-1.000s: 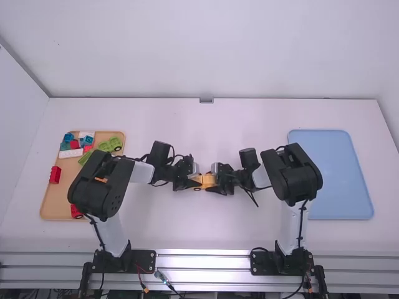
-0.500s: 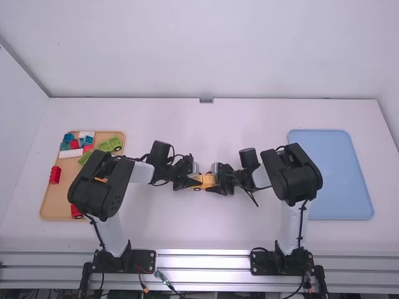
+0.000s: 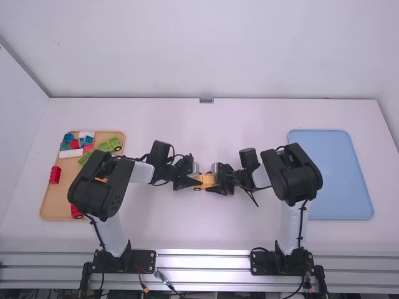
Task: Assemble lego blocks to make yellow taxi
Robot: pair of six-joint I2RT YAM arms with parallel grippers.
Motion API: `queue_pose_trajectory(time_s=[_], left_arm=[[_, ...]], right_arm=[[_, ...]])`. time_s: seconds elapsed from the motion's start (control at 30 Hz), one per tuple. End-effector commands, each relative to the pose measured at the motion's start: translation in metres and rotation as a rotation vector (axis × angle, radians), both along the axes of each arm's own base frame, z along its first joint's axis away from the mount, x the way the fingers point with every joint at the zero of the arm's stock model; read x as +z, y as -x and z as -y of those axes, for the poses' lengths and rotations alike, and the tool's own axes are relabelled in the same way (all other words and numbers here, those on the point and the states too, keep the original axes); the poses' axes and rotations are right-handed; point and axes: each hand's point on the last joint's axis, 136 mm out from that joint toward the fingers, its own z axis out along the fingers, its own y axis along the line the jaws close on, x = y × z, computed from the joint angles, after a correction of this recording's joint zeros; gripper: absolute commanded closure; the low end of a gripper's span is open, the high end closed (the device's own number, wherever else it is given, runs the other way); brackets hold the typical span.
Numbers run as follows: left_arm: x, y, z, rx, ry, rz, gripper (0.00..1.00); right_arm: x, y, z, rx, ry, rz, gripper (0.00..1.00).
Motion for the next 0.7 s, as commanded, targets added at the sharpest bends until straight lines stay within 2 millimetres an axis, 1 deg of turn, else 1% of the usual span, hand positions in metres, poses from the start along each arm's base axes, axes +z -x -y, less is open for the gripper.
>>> queue_pose_trajectory(time_s=[0.0, 0.13, 0.33, 0.53, 0.67], left_arm=[[0.012, 0.005, 0.007, -0.029, 0.041, 0.000, 0.69], [0.004, 0.000, 0.009, 0.012, 0.015, -0.023, 0.69], [0.005, 0.005, 0.014, -0.013, 0.037, -0.039, 0.69], [0.002, 0.008, 0.013, -0.011, 0.028, -0.059, 0.68], [-0.005, 0.004, 0.008, 0.002, -0.020, -0.026, 0.69]], right_arm=[[-0.003, -0.003, 0.002, -0.014, 0.007, -0.010, 0.60], [-0.003, -0.003, 0.002, -0.014, 0.007, -0.009, 0.60], [-0.003, -0.003, 0.002, -0.015, 0.007, -0.010, 0.60], [-0.003, -0.002, 0.002, -0.014, 0.007, -0.010, 0.60], [-0.003, -0.002, 0.002, -0.014, 0.007, -0.011, 0.60]])
